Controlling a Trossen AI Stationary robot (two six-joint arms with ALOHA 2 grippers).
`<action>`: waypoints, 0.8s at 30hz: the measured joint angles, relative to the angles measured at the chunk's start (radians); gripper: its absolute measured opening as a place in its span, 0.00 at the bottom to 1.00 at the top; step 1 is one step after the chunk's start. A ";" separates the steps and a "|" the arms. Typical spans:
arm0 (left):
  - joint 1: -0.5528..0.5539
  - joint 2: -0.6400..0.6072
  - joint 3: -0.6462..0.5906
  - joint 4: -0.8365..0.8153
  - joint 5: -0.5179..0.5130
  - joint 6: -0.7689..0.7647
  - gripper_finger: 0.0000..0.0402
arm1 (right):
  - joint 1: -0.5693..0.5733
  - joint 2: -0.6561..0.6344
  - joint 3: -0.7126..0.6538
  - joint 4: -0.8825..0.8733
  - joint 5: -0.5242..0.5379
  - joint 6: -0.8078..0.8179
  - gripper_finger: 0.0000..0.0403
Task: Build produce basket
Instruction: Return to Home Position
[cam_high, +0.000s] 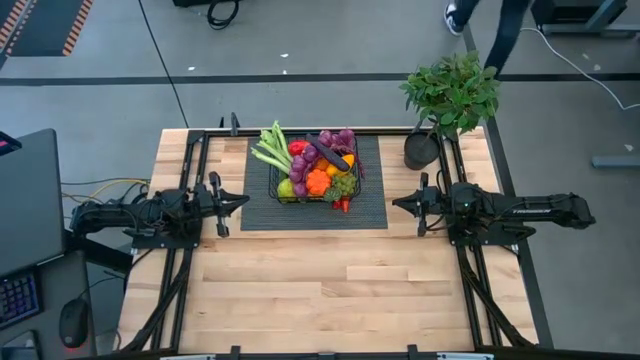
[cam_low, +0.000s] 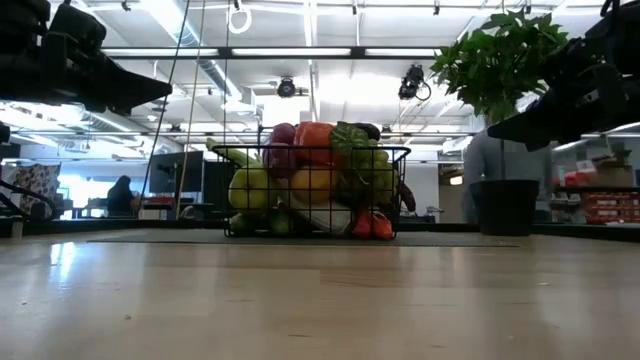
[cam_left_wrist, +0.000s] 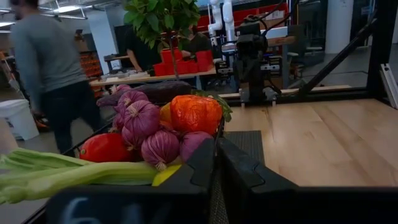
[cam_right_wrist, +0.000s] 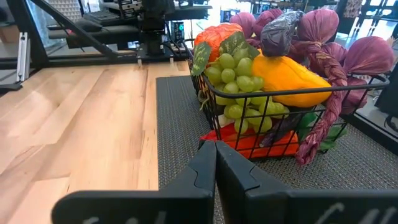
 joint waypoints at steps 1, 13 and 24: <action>0.000 0.000 0.000 0.000 0.000 0.000 0.07 | 0.000 0.000 0.000 0.000 0.000 0.000 0.04; 0.000 0.000 0.000 0.000 0.000 0.000 0.06 | 0.000 0.000 0.000 0.001 0.000 0.000 0.04; 0.000 0.000 0.000 0.000 0.001 0.000 0.05 | 0.000 0.000 0.000 0.001 0.000 0.000 0.04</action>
